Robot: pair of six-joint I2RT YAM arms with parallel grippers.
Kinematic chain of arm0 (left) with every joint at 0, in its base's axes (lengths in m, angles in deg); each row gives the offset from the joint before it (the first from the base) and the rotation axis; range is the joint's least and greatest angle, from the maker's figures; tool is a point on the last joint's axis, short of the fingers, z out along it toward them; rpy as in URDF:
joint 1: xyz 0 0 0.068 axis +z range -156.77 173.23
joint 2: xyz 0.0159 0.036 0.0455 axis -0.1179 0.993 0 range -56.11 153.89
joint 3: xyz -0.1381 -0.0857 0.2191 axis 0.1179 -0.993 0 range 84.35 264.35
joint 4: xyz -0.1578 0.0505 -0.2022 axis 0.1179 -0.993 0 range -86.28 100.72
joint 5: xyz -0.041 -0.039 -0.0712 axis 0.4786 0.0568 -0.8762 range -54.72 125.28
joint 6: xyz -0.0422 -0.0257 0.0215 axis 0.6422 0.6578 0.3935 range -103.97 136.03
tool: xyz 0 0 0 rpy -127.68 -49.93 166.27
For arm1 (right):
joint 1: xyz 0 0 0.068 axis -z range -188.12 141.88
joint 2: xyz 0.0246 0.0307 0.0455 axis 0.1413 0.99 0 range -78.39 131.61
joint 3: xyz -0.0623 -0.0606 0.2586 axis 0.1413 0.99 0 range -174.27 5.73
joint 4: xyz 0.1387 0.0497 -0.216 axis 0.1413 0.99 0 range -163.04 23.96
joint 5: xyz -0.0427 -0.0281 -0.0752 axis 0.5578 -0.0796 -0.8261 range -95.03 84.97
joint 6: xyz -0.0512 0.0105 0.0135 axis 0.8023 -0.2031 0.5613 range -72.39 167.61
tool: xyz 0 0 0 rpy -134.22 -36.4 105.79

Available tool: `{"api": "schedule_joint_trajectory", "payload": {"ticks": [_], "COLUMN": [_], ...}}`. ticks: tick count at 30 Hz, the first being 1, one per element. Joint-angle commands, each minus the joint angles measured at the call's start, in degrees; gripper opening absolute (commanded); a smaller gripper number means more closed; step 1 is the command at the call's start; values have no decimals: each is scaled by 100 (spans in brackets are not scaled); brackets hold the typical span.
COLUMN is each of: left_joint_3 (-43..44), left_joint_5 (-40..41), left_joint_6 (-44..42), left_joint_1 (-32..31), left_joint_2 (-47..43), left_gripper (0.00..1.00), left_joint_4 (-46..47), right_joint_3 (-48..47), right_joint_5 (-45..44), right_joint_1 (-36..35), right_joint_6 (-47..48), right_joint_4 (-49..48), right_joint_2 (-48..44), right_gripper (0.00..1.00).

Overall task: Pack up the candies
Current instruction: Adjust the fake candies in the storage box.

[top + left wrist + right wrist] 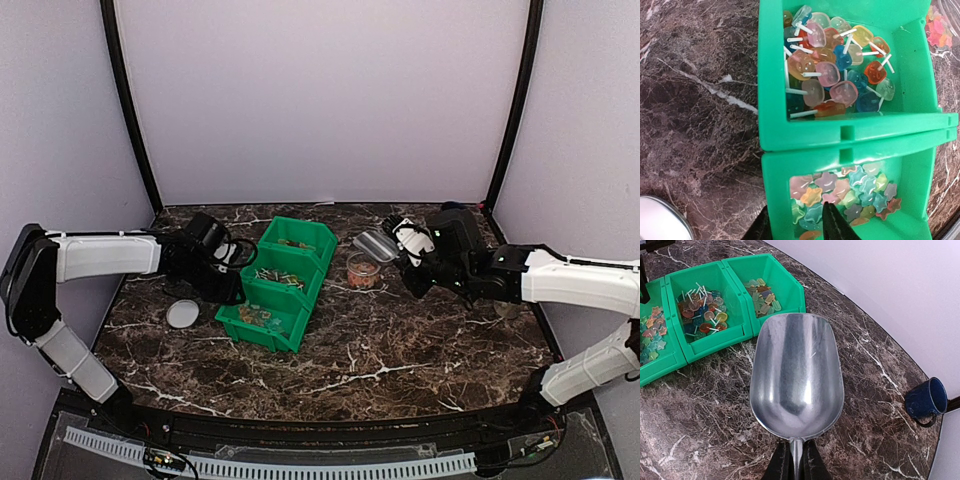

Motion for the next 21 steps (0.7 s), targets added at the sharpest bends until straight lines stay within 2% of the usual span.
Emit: {"api": "schedule_joint_trajectory", "payload": {"ticks": [1,9,21], "left_joint_3": [260,945,1816], "left_joint_5": [-53,387,1018], "left_joint_6": [-121,-525,-904], "left_joint_1": [-19,-23,2], "left_joint_2": [-486,-554,697], "left_gripper": [35,36,37], "left_joint_4": [-352,-512,-424], "right_joint_3": [-111,-129,-103], "right_joint_5": [-78,-65,-157], "right_joint_1": [-53,-58,-118], "right_joint_6": [19,-1,-19], "right_joint_4": [-213,-207,-128], "right_joint_2": [-64,-35,-228], "right_gripper": [0,0,0]}}
